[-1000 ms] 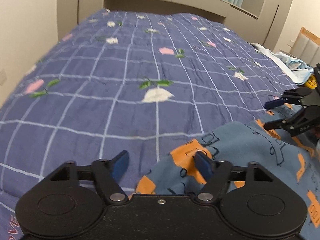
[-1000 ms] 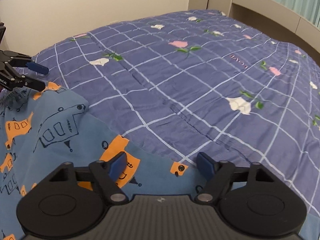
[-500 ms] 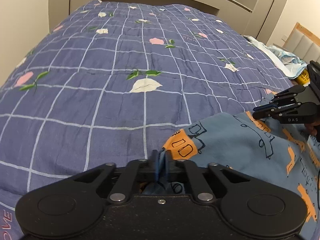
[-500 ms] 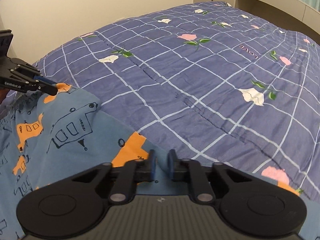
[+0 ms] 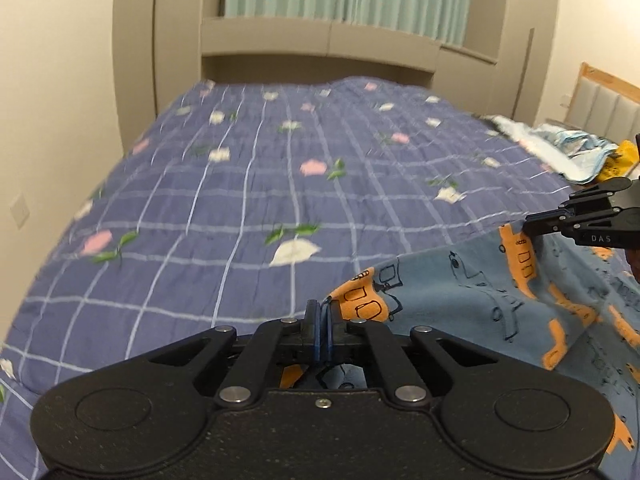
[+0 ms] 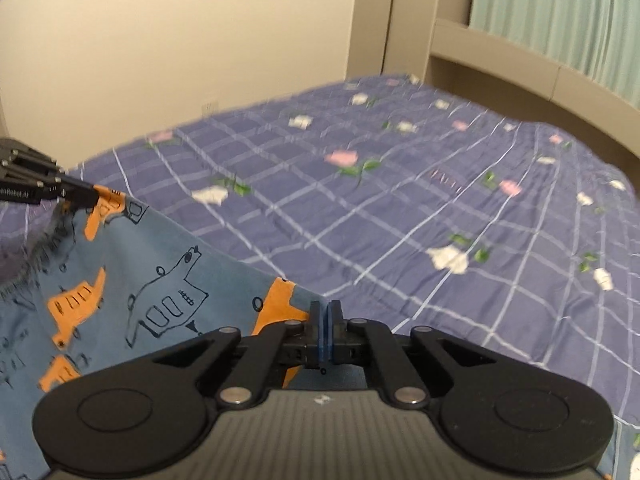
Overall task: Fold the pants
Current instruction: 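Close left gripper on the waistband while right gripper grasps the leg hem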
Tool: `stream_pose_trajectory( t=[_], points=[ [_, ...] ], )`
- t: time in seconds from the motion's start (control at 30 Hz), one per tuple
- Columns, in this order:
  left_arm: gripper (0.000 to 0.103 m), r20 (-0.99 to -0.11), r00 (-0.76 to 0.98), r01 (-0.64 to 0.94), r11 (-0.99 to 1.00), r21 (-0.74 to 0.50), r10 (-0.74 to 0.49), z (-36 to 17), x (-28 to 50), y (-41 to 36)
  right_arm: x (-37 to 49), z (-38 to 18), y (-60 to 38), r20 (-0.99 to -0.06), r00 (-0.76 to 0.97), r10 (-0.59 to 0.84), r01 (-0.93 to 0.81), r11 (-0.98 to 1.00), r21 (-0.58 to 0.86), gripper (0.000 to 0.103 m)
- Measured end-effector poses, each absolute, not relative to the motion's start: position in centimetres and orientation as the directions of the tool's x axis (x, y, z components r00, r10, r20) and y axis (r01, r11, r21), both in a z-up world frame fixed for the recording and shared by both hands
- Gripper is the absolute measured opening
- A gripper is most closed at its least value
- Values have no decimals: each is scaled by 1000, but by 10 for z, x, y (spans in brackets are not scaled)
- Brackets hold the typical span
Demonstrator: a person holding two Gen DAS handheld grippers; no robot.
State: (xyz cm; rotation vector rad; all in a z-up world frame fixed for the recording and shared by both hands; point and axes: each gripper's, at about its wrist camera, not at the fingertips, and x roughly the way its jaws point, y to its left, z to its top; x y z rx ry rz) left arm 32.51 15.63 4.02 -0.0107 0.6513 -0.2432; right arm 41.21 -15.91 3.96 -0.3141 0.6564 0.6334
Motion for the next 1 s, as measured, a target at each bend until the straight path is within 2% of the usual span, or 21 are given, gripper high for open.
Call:
stream_pose_trajectory(
  t=[0.33, 0.43, 0.67, 1.0],
  points=[
    [2, -487, 822, 329, 944, -17, -295, 73, 249, 139, 337, 81, -198, -541, 683, 490, -611, 790, -55, 2],
    [2, -478, 819, 354, 935, -15, -318, 75, 225, 135, 308, 88, -208, -521, 691, 502, -610, 791, -48, 2],
    [2, -504, 788, 409, 912, -2, -354, 62, 177, 126, 242, 83, -228, -503, 695, 513, -599, 801, -11, 2],
    [2, -581, 738, 421, 907, 0, -343, 19, 149, 113, 191, 45, -238, -538, 686, 489, -561, 827, 35, 2]
  ],
)
